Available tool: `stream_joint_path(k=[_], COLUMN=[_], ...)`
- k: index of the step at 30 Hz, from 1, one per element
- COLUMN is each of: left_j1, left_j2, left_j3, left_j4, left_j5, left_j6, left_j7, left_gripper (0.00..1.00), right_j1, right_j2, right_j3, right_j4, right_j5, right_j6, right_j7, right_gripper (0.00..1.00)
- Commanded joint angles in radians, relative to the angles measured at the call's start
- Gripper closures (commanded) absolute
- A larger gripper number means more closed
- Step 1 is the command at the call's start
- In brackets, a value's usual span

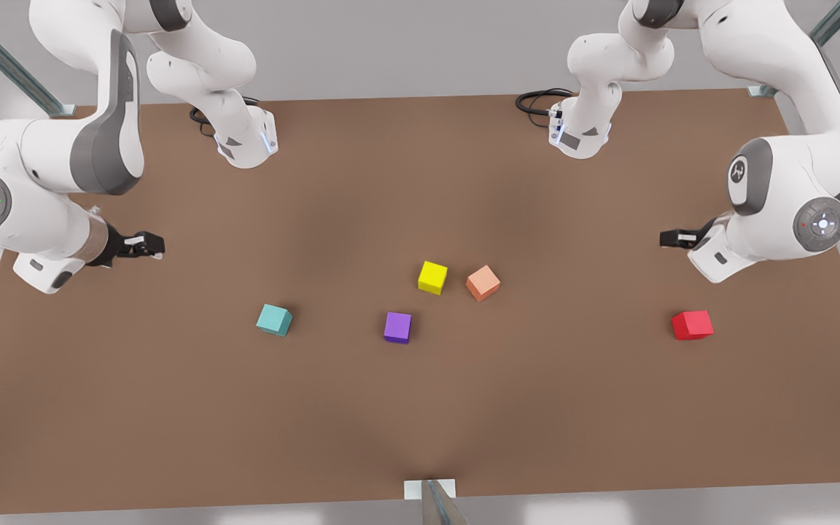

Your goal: Pick up red wooden cube and pass to hand red wooden cube and place in blue wooden cube

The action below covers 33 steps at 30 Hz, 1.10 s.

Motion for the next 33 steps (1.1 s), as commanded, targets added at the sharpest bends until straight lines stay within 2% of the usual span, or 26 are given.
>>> stream_joint_path(k=[1,4,5,6,10,12,14,17,23,33], left_j1=[-0.001,0.002,0.008,0.057,0.123,0.151,0.152,0.166,0.172,0.166], left_j2=[0.001,0.039,0.123,0.284,0.424,0.464,0.508,0.533,0.553,0.61], left_j3=[0.0,0.003,0.017,0.022,0.028,0.087,0.092,0.121,0.158,0.158], left_j4=[0.0,0.019,0.095,0.255,0.267,0.244,0.243,0.188,0.158,0.142], left_j5=[-0.004,0.0,-0.001,-0.006,-0.029,-0.144,-0.139,-0.139,-0.139,-0.138], left_j6=[0.043,0.051,0.053,0.054,0.269,0.359,0.457,0.551,0.551,0.497], left_j7=[0.077,0.064,0.015,0.004,0.004,0.079,0.117,0.179,0.228,0.234], left_gripper=[0.0,0.0,0.0,0.0,0.0,0.0,0.0,0.0,0.0,0.0], right_j1=[0.0,-0.003,-0.001,-0.001,-0.001,-0.001,-0.003,-0.003,0.0,0.002], right_j2=[-0.001,0.004,0.004,0.005,0.007,0.007,0.007,0.007,0.007,0.015], right_j3=[-0.001,-0.001,-0.001,-0.001,-0.001,-0.001,-0.001,-0.001,0.001,0.001], right_j4=[0.001,0.004,0.004,0.004,0.004,0.005,0.005,0.004,-0.002,-0.001], right_j5=[-0.002,-0.002,-0.001,-0.001,-0.001,-0.001,-0.001,-0.001,-0.001,-0.001], right_j6=[0.009,0.007,0.007,0.007,0.007,0.009,0.007,0.007,0.007,0.007], right_j7=[-0.051,-0.06,-0.054,-0.054,-0.057,-0.059,-0.059,-0.057,-0.057,-0.056], right_gripper=[0.0,0.0,0.0,0.0,0.0,0.0,0.0,0.0,0.0,0.0])
